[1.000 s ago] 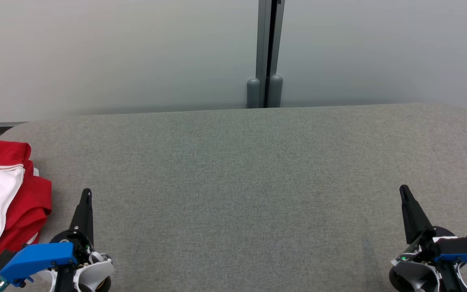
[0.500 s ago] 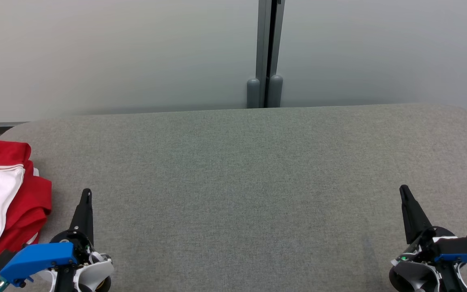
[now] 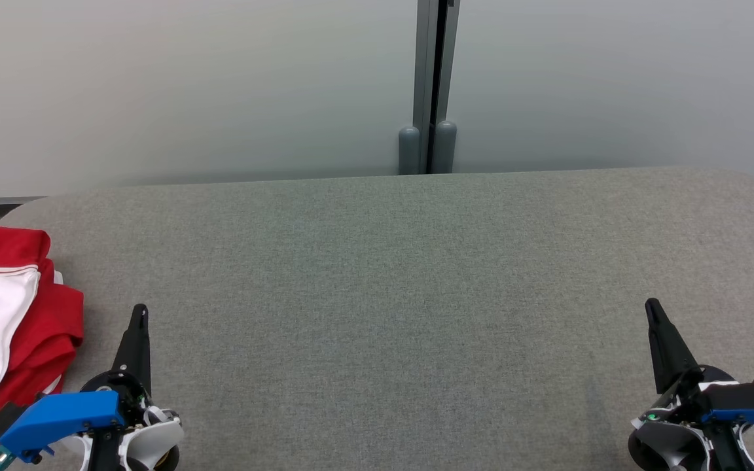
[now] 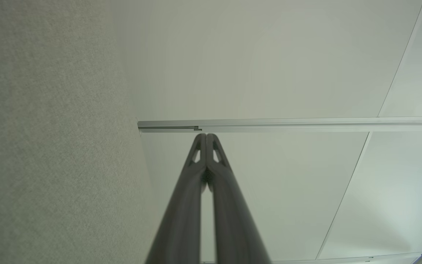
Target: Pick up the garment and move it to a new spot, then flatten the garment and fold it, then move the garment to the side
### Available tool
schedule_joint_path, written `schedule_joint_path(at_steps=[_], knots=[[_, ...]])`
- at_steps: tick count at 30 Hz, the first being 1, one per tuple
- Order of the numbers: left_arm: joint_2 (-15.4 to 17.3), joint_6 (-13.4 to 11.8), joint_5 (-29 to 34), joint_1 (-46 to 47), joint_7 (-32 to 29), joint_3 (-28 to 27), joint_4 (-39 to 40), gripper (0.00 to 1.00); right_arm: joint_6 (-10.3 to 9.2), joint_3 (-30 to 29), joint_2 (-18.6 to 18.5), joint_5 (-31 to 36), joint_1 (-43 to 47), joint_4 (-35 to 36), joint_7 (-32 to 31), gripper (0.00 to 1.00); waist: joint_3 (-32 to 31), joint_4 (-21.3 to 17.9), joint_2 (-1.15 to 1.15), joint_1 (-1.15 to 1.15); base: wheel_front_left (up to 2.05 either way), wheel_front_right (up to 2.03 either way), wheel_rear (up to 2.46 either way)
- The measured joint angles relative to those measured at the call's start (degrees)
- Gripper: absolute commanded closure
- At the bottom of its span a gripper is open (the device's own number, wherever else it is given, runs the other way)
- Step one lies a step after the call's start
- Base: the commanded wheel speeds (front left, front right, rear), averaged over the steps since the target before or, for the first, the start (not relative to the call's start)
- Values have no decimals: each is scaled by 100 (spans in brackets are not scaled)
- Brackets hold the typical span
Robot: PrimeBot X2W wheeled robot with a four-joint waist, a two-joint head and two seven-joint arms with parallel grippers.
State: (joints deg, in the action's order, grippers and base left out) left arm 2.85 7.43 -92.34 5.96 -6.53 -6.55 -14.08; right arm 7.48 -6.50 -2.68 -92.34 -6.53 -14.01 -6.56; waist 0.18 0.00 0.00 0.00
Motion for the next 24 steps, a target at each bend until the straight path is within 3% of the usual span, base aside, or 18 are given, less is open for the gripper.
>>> schedule_joint_path(at_steps=[9,10,17,24], knots=[[0,0,0,0,0,0,0,100,0,0,0,0,0,0,0,100,0,0,0,0,0,0,0],[0,0,0,0,0,0,0,0,0,0,0,0,0,0,0,0,0,0,0,0,0,0,0],[-51,0,32,-234,88,11,-225,0,-10,73,53,48,104,-179,60,0,4,0,0,0,0,0,0],[-49,0,636,-231,281,1,-246,0,-10,276,18,452,85,-175,282,0,10,3,0,0,0,0,0]])
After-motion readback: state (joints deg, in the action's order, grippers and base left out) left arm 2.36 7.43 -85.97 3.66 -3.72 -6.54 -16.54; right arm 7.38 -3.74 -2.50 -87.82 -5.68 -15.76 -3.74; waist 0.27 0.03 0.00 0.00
